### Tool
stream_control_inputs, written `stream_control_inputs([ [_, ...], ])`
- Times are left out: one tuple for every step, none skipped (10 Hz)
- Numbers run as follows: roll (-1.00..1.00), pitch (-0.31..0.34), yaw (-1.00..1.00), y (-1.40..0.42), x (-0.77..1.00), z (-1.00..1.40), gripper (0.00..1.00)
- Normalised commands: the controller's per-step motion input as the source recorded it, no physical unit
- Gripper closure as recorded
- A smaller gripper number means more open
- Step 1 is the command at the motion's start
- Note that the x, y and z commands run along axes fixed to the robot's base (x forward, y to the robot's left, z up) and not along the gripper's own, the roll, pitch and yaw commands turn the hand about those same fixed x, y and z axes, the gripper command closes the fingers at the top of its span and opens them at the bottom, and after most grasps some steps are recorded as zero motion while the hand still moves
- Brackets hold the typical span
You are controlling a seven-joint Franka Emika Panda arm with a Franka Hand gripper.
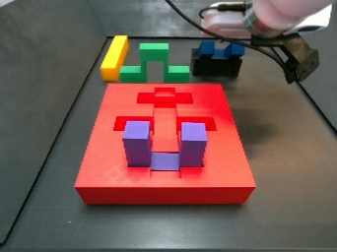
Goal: Pick up the blue object. Move up. Place the blue object on the fixture. Regrasp the blue object. Move to above the board. Insert the blue object.
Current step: Regrasp the blue object.
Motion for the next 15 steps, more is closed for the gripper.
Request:
stream_control_inputs([
  [0.22,0.12,0.28,-0.09,0.4,-0.02,0.0],
  [-0.05,0.0,0.04,0.0,0.0,0.0,0.0],
  [0.01,0.0,0.01,0.0,0.0,0.0,0.0],
  [0.1,0.0,0.02,0.0,0.33,-0.24,0.0],
  [0.14,0.0,0.06,0.0,0.27,-0.33,0.0],
  [0.16,0.0,0.09,0.0,0.21,-0.31,0.0],
  [0.07,0.0,0.05,0.0,0.1,-0.19,0.0],
  [0.01,0.0,0.03,0.0,0.04,-0.13,0.0],
  [0.03,0.0,0.04,0.0,0.05,-0.16,0.0],
  [0.08,0.0,0.03,0.0,0.03,-0.21,0.0],
  [0.08,0.0,0.03,0.0,0.05,-0.24,0.0],
  [0.01,0.0,0.05,0.0,0.02,-0.03,0.0],
  [0.0,0.0,0.0,0.0,0.0,0.0,0.0],
  [0.0,0.0,0.0,0.0,0.0,0.0,1.0],
  [0.0,0.0,0.0,0.0,0.0,0.0,1.0],
])
